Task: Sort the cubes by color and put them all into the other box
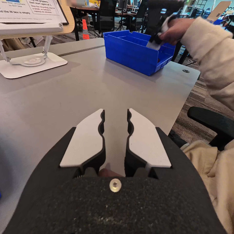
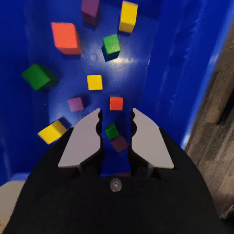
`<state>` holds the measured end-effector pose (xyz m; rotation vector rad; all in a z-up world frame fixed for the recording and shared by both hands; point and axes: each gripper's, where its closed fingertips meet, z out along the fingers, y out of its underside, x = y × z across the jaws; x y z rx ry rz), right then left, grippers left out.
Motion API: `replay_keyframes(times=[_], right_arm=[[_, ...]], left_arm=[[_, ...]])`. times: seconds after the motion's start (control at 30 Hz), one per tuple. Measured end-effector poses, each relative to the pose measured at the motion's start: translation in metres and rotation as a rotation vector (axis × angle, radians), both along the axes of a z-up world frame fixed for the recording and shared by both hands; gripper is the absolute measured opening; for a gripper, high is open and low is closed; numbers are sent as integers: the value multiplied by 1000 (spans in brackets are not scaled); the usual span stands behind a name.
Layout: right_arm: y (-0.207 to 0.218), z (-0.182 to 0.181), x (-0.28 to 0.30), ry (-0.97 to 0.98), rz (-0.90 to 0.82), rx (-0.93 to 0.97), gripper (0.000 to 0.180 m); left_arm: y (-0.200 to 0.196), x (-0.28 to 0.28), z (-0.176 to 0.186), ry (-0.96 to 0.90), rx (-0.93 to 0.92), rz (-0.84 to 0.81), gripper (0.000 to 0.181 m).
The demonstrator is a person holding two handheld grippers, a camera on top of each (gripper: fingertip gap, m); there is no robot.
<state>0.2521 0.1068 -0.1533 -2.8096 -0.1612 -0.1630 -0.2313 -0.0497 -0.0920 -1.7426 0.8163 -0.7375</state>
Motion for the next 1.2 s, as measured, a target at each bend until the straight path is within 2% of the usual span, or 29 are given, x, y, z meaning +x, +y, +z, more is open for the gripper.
replay_keyframes(times=[0.07,0.13,0.2,0.3,0.33,0.4,0.53,0.6,0.7,0.77,0.83,0.93,1.03,1.2], right_arm=[[-8,45,-21,-5,48,207,43],[-24,89,-71,115,124,478,42],[-55,115,-152,390,277,717,41],[-115,114,-262,894,438,868,42],[-129,105,-284,995,442,874,42],[-147,88,-309,1042,459,863,43],[-152,66,-324,963,503,822,41],[-156,63,-329,1012,517,781,40],[-159,62,-331,1058,515,752,40],[-161,63,-332,1058,529,752,39],[-160,61,-332,1034,548,757,39],[-162,62,-335,1071,568,735,38],[-167,64,-338,1120,588,721,36],[-166,53,-338,1118,595,696,33]], left_arm=[[2,-4,-2,6,-6,21,33],[6,-7,-6,22,-27,46,33],[11,-11,-10,35,-54,73,33],[19,-17,-16,58,-86,119,36],[21,-18,-16,61,-85,128,43],[21,-18,-10,47,-70,122,53],[27,-29,1,38,-51,188,54],[35,-42,7,59,-24,250,54],[66,-89,32,101,33,457,50],[100,-136,55,104,60,649,47],[141,-175,61,107,21,770,49],[209,-215,36,170,-106,863,51],[265,-266,0,354,-160,1034,49],[311,-310,-46,416,-343,1157,48]])
